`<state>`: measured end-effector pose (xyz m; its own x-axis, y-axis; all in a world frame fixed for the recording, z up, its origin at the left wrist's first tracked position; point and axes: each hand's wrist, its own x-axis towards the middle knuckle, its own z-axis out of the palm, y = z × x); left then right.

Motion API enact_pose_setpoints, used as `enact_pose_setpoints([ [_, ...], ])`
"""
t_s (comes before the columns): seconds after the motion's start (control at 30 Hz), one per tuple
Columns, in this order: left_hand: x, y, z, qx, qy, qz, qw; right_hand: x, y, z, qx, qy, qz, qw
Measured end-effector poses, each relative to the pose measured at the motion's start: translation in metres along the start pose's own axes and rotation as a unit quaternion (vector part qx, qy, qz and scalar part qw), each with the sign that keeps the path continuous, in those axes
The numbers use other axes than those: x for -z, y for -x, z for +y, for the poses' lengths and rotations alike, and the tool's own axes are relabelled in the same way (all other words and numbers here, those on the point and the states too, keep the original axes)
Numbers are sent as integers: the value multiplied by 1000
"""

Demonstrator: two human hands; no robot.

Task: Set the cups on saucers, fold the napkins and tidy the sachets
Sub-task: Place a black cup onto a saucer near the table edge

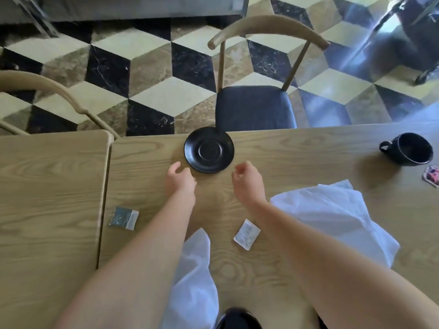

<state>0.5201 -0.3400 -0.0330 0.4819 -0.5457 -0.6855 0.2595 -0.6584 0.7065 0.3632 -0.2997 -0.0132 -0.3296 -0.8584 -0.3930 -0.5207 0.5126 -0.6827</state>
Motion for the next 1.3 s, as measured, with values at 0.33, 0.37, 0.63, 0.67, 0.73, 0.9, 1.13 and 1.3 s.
enact_pose_setpoints([
  [0.33, -16, -51, 17, -45, -42, -33, 998, -36, -69, -15, -133, -113, 22, 984],
  [0.37, -17, -51, 18, -40, -45, -45, 997, -35, -71, -13, -143, -125, 17, 982],
  [0.63, -66, -25, 19, -44, -89, -108, 989, 33, -79, 20, -154, -178, 21, 972],
  [0.67, -78, -17, 17, -44, -92, -121, 987, 49, -81, 27, -150, -193, 21, 969],
  [0.73, -101, 2, 13, -49, -96, -151, 983, 83, -84, 40, -140, -208, 21, 968],
  [0.9, -151, 45, -3, -61, -126, -198, 970, 150, -84, 70, -126, -210, 36, 969],
  [1.13, -199, 89, -20, -104, -180, -224, 952, 216, -83, 115, -126, -232, 22, 964],
  [1.3, -228, 107, -30, -118, -226, -214, 943, 233, -89, 140, -149, -257, 44, 954],
])
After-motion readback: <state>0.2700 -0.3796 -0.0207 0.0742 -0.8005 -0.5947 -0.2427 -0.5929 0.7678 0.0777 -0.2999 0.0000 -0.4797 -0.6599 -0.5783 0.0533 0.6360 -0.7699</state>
